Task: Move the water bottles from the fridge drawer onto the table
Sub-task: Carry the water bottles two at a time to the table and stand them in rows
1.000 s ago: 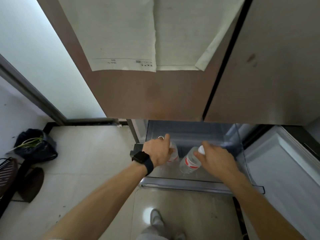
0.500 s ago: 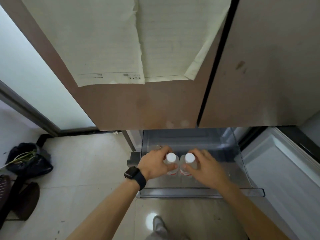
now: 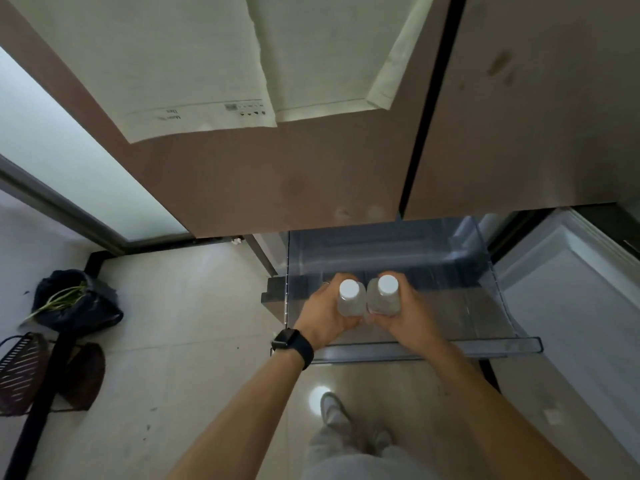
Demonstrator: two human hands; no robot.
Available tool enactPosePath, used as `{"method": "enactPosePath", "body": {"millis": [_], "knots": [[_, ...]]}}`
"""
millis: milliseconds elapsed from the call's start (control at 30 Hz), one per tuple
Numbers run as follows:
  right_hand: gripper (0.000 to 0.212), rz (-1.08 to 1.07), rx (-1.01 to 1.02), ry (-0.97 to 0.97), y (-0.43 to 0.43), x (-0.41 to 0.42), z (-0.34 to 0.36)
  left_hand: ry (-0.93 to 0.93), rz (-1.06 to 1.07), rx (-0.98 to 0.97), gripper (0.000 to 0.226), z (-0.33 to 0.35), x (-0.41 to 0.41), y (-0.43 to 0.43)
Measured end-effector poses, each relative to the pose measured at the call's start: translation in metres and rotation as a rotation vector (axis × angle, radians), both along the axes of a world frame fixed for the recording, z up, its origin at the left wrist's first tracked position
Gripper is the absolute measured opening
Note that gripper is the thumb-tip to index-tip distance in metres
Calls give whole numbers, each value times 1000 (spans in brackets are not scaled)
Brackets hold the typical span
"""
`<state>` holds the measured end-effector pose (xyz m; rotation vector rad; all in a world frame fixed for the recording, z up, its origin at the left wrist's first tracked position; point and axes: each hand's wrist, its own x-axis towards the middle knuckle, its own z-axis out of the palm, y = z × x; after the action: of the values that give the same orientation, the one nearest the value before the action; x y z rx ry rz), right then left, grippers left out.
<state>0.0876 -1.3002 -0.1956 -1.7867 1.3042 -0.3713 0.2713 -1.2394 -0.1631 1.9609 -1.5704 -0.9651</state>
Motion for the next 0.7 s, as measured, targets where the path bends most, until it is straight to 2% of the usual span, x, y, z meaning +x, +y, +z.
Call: {"method": "enactPosePath", "body": {"millis": [167,333,533,700], "knots": [[59,-31,8,-40,2,-4,17,12,63,-25,66,8,2,5],[63,-10,-39,-163,9,-13,68,72,321,-216,70,44,15,39],[70,274,-114,-244,37,26,134,12,603,-403,67,104,41,128],[72,596,-114,-277,104,88,158,-101,854,-421,67,122,58,242]]}}
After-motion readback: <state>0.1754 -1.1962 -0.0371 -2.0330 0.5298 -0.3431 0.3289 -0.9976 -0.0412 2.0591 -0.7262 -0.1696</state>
